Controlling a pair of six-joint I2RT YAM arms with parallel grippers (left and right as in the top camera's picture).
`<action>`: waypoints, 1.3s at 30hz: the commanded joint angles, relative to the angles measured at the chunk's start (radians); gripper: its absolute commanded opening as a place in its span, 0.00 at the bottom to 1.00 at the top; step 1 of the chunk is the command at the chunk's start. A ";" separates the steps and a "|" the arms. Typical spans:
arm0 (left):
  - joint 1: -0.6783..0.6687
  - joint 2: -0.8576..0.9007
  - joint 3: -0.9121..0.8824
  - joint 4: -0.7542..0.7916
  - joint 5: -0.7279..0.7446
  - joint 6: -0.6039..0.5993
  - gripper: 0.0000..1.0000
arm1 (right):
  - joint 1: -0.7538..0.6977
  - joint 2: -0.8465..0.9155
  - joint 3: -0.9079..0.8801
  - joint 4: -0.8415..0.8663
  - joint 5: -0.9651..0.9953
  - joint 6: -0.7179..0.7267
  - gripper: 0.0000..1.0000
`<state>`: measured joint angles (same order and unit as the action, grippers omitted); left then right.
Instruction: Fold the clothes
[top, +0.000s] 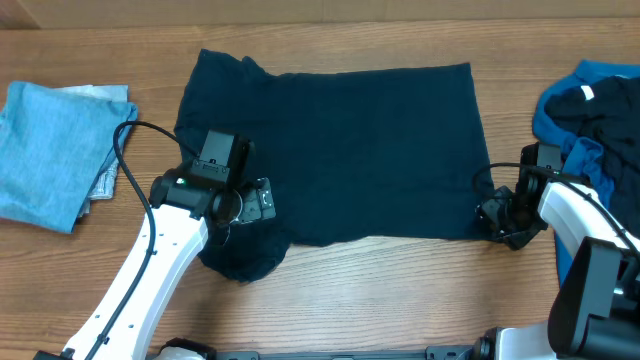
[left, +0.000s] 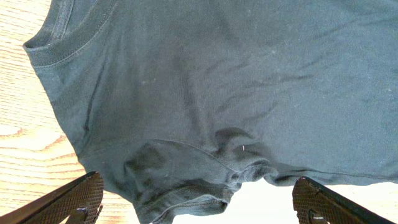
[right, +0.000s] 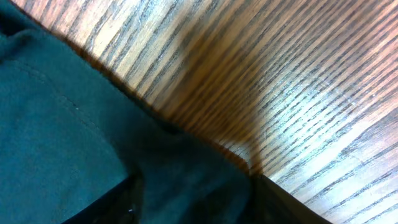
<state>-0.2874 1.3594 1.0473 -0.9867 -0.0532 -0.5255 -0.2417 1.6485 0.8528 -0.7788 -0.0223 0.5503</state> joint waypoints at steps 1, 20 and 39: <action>0.006 -0.006 -0.005 0.001 0.002 -0.022 1.00 | -0.001 0.053 -0.028 -0.017 -0.006 0.000 0.68; 0.006 -0.006 -0.005 0.035 0.001 -0.021 1.00 | -0.004 0.053 -0.017 -0.148 0.071 0.016 0.82; 0.006 -0.006 -0.126 -0.290 0.091 -0.067 0.48 | -0.004 0.054 -0.040 0.051 -0.069 0.018 0.25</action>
<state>-0.2874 1.3582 0.9981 -1.2785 0.0086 -0.5518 -0.2481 1.6524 0.8482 -0.7620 -0.0822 0.5789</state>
